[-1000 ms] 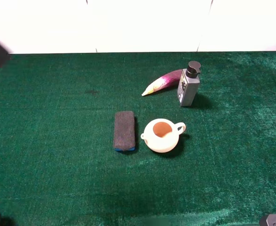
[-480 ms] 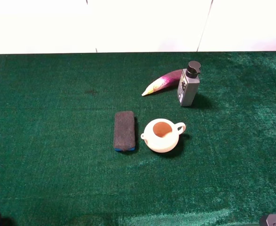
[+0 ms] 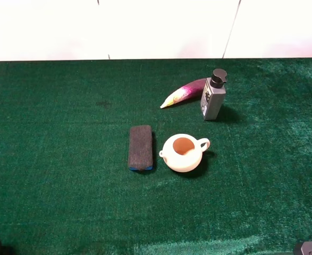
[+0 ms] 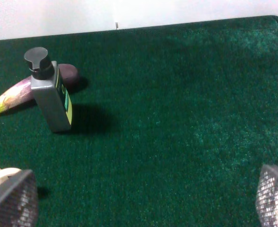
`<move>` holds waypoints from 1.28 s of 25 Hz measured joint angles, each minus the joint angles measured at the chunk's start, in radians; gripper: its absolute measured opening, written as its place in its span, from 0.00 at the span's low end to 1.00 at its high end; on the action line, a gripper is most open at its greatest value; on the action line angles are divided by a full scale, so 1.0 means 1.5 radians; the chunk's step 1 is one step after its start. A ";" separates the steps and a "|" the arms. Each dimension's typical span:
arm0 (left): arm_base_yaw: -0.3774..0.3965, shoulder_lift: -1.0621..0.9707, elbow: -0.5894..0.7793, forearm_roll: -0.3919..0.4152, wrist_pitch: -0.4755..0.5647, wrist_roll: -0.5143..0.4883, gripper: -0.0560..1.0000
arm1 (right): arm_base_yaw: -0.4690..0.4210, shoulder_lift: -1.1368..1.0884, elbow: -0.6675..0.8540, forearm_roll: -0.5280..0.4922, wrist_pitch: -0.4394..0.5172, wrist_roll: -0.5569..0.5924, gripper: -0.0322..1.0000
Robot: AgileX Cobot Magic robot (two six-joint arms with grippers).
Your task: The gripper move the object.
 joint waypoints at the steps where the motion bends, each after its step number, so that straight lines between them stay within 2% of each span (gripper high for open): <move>1: 0.016 -0.010 0.007 -0.014 -0.004 0.008 0.97 | 0.000 0.000 0.000 0.000 0.000 0.000 0.70; 4: 0.061 -0.046 0.038 -0.034 -0.004 0.020 0.97 | 0.000 0.000 0.000 0.000 0.000 0.000 0.70; 9: 0.090 -0.108 0.049 -0.044 -0.002 0.022 0.97 | 0.000 0.000 0.000 0.000 0.000 0.000 0.70; 32: 0.091 -0.114 0.049 -0.044 -0.002 0.023 0.97 | 0.000 0.000 0.000 0.000 0.000 0.000 0.70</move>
